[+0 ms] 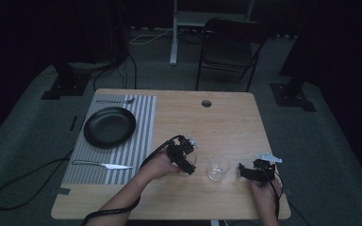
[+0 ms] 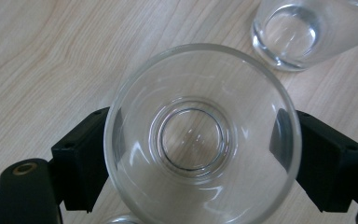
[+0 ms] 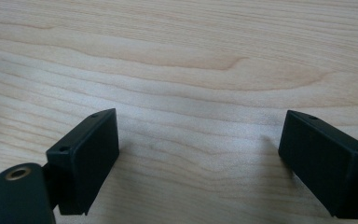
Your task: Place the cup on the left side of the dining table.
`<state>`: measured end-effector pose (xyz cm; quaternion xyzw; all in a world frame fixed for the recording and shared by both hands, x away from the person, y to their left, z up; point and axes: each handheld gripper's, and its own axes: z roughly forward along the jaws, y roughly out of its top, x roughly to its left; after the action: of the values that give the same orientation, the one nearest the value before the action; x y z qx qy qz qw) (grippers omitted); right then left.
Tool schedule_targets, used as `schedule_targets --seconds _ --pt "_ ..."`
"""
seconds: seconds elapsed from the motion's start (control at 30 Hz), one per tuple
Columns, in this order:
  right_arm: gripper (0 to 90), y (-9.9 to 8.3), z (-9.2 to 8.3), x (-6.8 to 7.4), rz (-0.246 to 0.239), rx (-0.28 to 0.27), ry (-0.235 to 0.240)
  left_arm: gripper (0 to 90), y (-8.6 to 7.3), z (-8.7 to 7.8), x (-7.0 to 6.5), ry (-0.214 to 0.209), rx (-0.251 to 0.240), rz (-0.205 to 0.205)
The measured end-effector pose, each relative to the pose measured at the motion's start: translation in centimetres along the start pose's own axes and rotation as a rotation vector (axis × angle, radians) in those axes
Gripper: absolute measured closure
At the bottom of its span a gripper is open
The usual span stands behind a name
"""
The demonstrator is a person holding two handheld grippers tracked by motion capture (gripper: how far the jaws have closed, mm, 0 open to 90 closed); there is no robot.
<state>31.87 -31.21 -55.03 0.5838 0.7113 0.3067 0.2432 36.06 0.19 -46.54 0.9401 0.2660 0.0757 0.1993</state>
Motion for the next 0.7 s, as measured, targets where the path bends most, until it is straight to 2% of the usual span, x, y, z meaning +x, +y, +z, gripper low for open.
schedule_targets --seconds 0.03,0.17,0.23,0.43,0.53,0.7 --pt "11.7 0.0 0.0 0.0 0.0 0.0 0.0 17.6 0.04 0.11 -0.07 0.012 0.003 0.004" --pt "11.7 0.0 0.0 0.0 -0.001 0.0 0.0 18.0 0.34 0.12 -0.15 0.018 0.032 -0.003" --pt "11.7 0.0 0.0 0.0 0.0 0.0 0.0 18.2 0.39 0.14 -0.23 0.022 0.032 0.008" --pt "11.7 0.0 0.0 0.0 0.0 0.0 0.0 18.4 0.54 0.08 -0.38 0.01 0.039 0.028" --pt "11.7 0.0 0.0 0.01 0.001 0.0 0.0 18.4 0.6 -0.06 -0.42 0.006 0.026 0.028" --pt "11.7 0.0 0.0 -0.01 -0.001 0.0 0.0 18.4 0.91 -0.54 0.13 0.023 0.0 0.011"
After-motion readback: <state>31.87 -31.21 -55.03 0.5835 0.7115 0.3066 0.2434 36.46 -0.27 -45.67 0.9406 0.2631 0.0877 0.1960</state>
